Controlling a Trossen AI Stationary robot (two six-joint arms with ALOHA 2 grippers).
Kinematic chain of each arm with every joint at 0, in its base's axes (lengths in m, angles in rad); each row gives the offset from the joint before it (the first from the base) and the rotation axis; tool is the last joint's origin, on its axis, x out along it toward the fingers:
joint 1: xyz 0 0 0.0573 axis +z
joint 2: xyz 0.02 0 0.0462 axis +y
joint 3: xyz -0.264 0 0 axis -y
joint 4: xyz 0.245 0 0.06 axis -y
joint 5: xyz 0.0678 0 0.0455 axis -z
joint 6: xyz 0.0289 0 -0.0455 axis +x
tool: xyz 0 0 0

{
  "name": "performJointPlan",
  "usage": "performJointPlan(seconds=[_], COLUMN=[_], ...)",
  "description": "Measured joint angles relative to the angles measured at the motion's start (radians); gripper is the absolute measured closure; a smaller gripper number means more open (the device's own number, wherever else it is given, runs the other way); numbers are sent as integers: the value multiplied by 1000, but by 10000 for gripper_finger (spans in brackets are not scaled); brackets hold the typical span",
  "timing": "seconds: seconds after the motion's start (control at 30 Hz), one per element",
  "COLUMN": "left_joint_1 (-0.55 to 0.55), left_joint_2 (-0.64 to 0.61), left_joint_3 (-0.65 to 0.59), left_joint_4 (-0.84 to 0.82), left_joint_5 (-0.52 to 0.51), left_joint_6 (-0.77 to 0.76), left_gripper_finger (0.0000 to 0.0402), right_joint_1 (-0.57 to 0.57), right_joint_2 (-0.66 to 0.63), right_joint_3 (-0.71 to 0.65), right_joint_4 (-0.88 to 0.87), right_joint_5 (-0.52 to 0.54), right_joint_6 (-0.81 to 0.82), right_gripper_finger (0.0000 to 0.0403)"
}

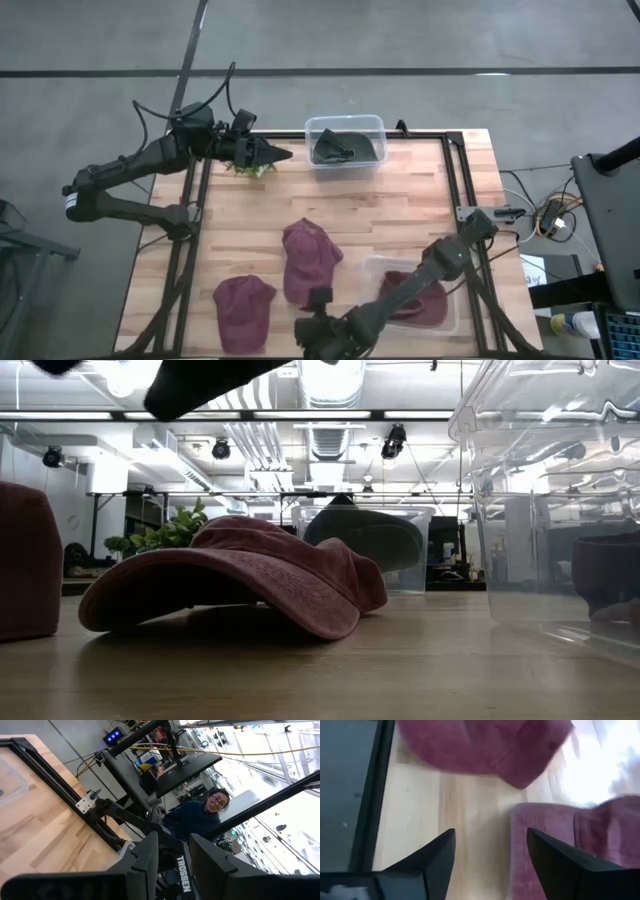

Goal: Pick & Place hat
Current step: Put the maroon cap into the bottom transparent bin

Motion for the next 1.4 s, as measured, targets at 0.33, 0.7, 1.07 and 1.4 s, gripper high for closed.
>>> performJointPlan(seconds=[0.33, 0.7, 1.07, 1.4], left_joint_1=[1, 4, 10, 35], left_joint_2=[-1, -1, -1, 0], left_joint_3=[0, 0, 0, 0], left_joint_4=[0, 0, 0, 0], left_joint_5=[41, 42, 42, 41], left_joint_6=[11, 24, 23, 31], left_gripper_finger=[296, 296, 296, 296], right_joint_1=[-31, -36, -73, -76], right_joint_2=[0, 0, 0, 0], right_joint_3=[-36, -130, -171, -254], right_joint_4=[-2, 3, 93, 181], right_joint_5=[4, 58, 124, 90], right_joint_6=[-84, -172, -282, -248], right_gripper_finger=[138, 151, 171, 175])
